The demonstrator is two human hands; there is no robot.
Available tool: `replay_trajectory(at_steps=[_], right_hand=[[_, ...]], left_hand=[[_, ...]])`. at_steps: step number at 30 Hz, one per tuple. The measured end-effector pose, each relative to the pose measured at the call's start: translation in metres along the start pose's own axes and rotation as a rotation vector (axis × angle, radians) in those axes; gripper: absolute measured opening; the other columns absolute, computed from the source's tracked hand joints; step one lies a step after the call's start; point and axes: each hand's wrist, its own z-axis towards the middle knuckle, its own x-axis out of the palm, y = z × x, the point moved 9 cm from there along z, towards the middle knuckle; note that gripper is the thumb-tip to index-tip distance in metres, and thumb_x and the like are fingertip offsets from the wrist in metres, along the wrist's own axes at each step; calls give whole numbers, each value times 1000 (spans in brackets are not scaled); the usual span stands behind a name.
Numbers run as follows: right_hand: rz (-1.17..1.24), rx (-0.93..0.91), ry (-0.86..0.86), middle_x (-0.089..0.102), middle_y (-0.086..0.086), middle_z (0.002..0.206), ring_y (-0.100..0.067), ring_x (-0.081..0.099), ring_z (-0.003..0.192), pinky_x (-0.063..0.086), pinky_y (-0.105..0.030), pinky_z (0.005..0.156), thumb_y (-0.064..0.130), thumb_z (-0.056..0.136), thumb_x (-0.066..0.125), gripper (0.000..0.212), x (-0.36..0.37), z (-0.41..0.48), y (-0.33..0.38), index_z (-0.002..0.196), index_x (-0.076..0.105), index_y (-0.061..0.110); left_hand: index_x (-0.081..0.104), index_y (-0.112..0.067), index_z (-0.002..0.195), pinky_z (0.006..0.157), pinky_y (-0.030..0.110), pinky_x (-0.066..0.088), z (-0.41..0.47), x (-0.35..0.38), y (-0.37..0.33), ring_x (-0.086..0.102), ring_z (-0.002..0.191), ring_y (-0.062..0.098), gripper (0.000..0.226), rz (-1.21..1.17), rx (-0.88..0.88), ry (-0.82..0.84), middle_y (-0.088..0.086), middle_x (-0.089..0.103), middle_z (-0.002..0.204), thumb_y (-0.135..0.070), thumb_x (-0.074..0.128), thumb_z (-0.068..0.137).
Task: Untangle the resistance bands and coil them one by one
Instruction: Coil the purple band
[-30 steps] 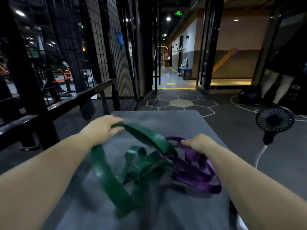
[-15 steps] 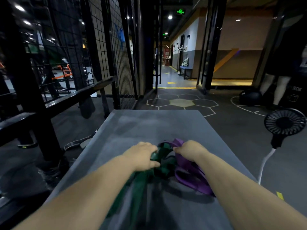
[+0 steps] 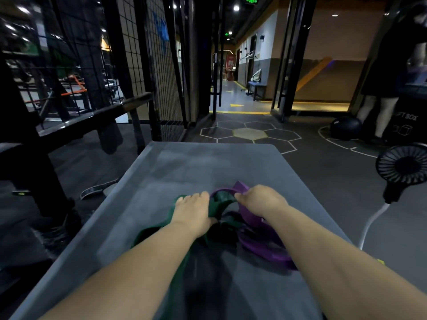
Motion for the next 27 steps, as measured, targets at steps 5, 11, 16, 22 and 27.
replay_trajectory(at_steps=[5,11,16,22,27], right_hand=[[-8,43,-56,59,-7,89,-29,60,83,48,-34,77,57,96,44,53,-7,3,1,111,64,10],[-8,37,-70,64,-10,111,-30,59,97,42,-34,77,59,95,44,55,-11,4,14,117,62,12],[-37,18,-77,63,-8,115,-28,56,95,40,-33,78,55,97,43,48,-22,-2,21,114,63,15],[-128,103,-14,61,-7,125,-30,57,113,41,-38,88,50,94,49,45,-34,-1,2,120,63,16],[-151,120,41,62,-7,114,-30,58,108,46,-37,92,52,91,55,36,-30,-1,-18,95,57,16]], left_hand=[[34,-19,97,74,34,33,-3,-12,10,60,95,28,48,78,-1,2,2,60,103,-48,70,82],[51,-24,123,91,36,38,-10,1,2,54,113,26,55,-78,99,266,1,60,118,-60,62,83],[50,-38,135,96,33,28,-16,-42,-26,47,118,19,43,-49,388,139,-7,59,127,-46,56,93],[68,-41,113,93,32,25,-9,-113,0,38,110,8,25,-217,468,-111,-26,48,95,-41,64,88],[72,-32,103,93,34,45,-1,-152,46,57,101,6,18,-485,291,-248,-22,63,98,-35,67,86]])
